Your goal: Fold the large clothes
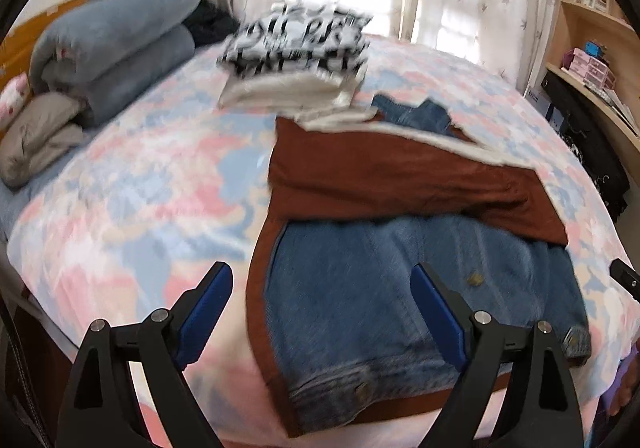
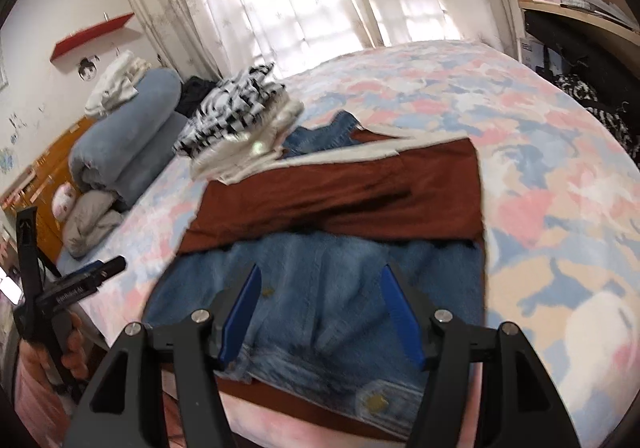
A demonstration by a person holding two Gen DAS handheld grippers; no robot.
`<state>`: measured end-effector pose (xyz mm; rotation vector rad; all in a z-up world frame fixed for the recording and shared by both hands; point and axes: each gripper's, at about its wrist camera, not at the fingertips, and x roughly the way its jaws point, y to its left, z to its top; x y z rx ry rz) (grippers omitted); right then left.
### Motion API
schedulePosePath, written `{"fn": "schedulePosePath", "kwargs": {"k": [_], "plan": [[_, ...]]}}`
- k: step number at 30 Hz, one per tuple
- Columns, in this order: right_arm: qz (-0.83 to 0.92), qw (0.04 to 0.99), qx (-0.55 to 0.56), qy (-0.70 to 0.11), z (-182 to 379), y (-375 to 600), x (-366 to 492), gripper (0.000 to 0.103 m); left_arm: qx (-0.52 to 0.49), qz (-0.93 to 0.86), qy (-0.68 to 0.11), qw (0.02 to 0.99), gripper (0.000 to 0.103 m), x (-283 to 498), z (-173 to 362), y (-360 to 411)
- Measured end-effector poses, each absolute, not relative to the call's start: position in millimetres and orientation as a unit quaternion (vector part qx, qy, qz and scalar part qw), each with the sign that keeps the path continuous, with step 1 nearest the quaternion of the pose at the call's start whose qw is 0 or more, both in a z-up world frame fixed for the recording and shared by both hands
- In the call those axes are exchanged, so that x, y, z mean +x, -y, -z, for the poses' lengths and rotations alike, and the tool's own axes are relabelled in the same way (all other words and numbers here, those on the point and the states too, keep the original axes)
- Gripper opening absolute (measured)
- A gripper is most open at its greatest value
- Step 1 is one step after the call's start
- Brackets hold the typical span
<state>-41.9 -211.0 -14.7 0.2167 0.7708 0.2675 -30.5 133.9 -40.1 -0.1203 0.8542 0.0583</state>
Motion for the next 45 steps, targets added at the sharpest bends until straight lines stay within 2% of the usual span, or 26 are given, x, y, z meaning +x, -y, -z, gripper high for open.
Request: {"fn": "schedulePosePath", "kwargs": {"k": [7,13,20,34,40,45], "plan": [[-0.092,0.897,0.1,-0.421,45,249,-58,0.063,-0.108,-0.023,-0.47,0.875,0.089,-33,94,-171],[-0.068,0.871,0.147,-0.464,78,289,-64,0.063,-0.178,-0.004,-0.494,0.851,0.089,-32,129,-189],[-0.107,0.843,0.2,-0.488,109,291,-55,0.062,-0.177,0.018,-0.49,0.853,0.091,-23,141,-188],[-0.163,0.828,0.238,-0.48,123,291,-41,0.062,-0.201,0.058,-0.49,0.846,0.093,-9,145,-186],[-0.182,0.825,0.241,-0.477,127,285,-30,0.057,-0.182,0.07,-0.495,0.847,0.093,-2,152,-182],[-0.206,0.818,0.247,-0.477,128,279,-19,0.048,-0.184,0.081,-0.502,0.841,0.093,6,151,-180]]}}
